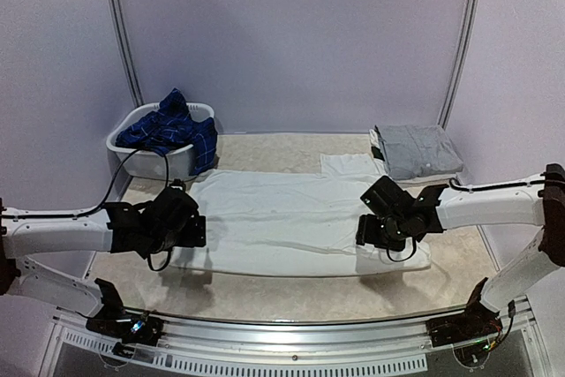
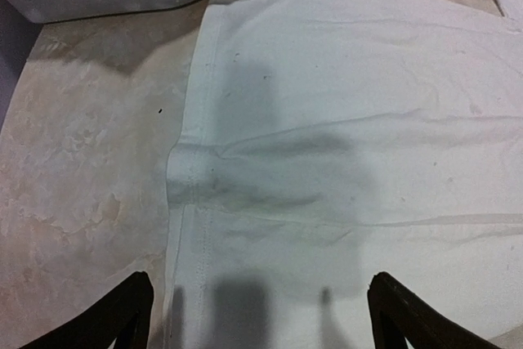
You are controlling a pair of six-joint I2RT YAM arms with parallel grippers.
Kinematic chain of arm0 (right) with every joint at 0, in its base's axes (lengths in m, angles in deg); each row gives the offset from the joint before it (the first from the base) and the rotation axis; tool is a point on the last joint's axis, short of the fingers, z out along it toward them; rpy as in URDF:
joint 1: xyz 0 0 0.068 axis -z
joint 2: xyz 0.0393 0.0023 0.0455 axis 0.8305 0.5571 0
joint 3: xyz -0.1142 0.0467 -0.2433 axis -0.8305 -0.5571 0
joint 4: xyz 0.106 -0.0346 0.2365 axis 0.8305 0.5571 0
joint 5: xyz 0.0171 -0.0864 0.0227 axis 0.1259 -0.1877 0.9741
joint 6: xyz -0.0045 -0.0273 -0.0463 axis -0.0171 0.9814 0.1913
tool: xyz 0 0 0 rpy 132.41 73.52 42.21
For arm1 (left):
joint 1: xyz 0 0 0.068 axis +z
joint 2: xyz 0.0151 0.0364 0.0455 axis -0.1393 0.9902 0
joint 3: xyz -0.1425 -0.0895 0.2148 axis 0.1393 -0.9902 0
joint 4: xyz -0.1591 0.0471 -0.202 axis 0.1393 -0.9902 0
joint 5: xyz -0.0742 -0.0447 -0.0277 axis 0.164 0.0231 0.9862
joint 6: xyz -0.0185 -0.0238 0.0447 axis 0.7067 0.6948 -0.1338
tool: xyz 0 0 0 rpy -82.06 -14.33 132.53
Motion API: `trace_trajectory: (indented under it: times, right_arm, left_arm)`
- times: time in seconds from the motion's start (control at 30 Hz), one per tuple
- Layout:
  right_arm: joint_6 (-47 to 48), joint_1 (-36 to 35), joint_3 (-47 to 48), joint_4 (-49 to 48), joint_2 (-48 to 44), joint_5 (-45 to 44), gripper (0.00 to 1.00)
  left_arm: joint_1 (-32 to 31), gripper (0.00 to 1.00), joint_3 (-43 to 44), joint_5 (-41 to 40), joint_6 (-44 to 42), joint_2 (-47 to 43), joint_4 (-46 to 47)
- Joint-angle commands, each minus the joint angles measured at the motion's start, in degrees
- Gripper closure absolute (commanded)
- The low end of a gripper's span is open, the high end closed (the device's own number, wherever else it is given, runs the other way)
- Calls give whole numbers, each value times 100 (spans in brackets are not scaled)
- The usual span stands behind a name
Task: Fold and stack the mixed laundry pile
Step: Fold the flattened T-shirt at the center of the board.
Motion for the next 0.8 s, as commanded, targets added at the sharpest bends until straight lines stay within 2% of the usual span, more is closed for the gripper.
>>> trace_trajectory:
  times: [0.0, 0.3, 0.47, 0.63, 0.77]
  right_arm:
    - [-271, -76, -233, -401, 182, 191, 33]
    - [-387, -108, -381, -670, 446, 195, 41]
    - [-358, -106, -345, -626, 447, 101, 50]
    - [-278, -104, -269, -617, 435, 60, 64]
    - [-242, -106, -187, -547, 444, 20, 87]
  left_arm:
    - [-80, 7, 64, -72, -91, 35, 130]
    - [-86, 7, 55, -46, -117, 97, 155]
    - [-89, 8, 49, -44, -117, 82, 142]
    - [-97, 8, 15, -38, -81, 55, 134]
    - [-111, 8, -10, -52, -64, 33, 106]
